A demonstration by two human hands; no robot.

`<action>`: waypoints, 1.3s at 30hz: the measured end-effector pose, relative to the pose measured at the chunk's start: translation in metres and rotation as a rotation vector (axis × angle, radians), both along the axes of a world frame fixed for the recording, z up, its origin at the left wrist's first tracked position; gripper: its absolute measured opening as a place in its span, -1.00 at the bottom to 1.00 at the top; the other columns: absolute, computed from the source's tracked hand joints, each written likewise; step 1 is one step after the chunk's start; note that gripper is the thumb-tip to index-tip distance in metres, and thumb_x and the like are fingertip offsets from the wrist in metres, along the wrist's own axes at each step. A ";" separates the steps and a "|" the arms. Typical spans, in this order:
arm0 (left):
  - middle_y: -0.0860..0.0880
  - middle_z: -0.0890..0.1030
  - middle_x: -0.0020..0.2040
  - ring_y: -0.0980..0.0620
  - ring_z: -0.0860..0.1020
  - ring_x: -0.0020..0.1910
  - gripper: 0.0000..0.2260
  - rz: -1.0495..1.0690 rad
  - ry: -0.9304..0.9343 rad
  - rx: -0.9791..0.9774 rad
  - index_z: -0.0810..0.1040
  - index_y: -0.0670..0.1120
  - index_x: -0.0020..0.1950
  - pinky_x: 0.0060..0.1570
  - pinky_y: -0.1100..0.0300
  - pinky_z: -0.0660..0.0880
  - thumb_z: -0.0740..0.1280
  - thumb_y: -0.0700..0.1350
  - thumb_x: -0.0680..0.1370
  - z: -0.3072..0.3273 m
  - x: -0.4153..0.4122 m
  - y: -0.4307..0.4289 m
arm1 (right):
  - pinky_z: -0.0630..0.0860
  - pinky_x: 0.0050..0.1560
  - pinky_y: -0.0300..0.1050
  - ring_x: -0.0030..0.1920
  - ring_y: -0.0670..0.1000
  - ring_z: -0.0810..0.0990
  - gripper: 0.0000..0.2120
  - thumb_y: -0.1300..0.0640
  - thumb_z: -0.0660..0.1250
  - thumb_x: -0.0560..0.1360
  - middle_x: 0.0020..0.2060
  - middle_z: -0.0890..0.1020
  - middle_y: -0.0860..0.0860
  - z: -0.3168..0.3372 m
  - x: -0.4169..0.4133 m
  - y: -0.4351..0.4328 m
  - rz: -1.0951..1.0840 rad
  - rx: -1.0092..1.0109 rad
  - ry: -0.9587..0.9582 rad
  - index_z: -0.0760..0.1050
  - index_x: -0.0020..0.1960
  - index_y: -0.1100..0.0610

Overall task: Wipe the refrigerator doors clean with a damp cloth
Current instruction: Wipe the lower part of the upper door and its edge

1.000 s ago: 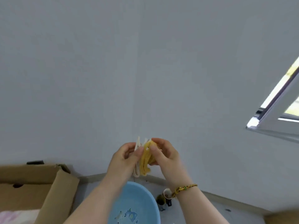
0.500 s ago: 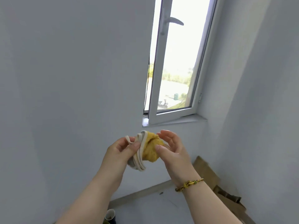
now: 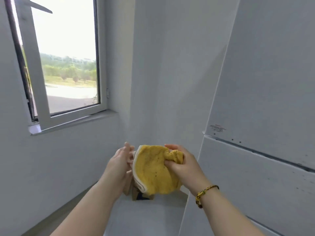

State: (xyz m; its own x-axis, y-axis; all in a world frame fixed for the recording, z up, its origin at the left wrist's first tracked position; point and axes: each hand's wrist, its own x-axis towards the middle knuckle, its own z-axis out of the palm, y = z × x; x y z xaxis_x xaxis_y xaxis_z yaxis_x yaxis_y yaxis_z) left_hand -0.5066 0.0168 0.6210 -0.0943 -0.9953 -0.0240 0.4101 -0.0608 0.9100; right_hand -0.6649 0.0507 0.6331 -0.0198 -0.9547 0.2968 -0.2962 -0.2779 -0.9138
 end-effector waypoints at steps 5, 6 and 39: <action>0.14 0.51 0.12 0.23 0.50 0.06 -0.41 -0.495 -0.422 -0.386 0.38 0.16 0.14 -0.09 0.35 0.52 0.48 0.02 0.15 0.016 -0.091 0.013 | 0.48 -0.28 -0.42 -0.23 -0.17 0.50 -0.72 0.28 0.38 0.42 -0.24 0.50 -0.09 0.017 -0.092 0.047 -0.135 0.036 0.051 0.37 -0.08 -0.05; 0.12 0.54 0.07 0.19 0.54 0.04 -0.48 -0.541 -0.538 -0.425 0.42 0.18 0.07 -0.11 0.37 0.53 0.49 -0.01 0.16 0.018 -0.101 0.015 | 0.47 -0.30 -0.41 -0.23 -0.16 0.49 -0.74 0.28 0.39 0.40 -0.26 0.51 -0.08 0.022 -0.102 0.051 -0.160 0.028 0.038 0.39 -0.12 -0.02; 0.14 0.55 -0.01 0.10 0.52 0.02 -0.78 -0.256 -0.131 -0.690 0.40 0.15 0.11 0.00 0.31 0.34 0.10 -0.16 0.61 0.124 -0.261 -0.165 | 0.38 0.14 -0.24 0.15 0.11 0.40 -0.67 0.17 0.23 0.42 0.15 0.39 0.20 0.190 -0.267 -0.096 -1.191 -1.292 0.999 0.29 0.16 0.18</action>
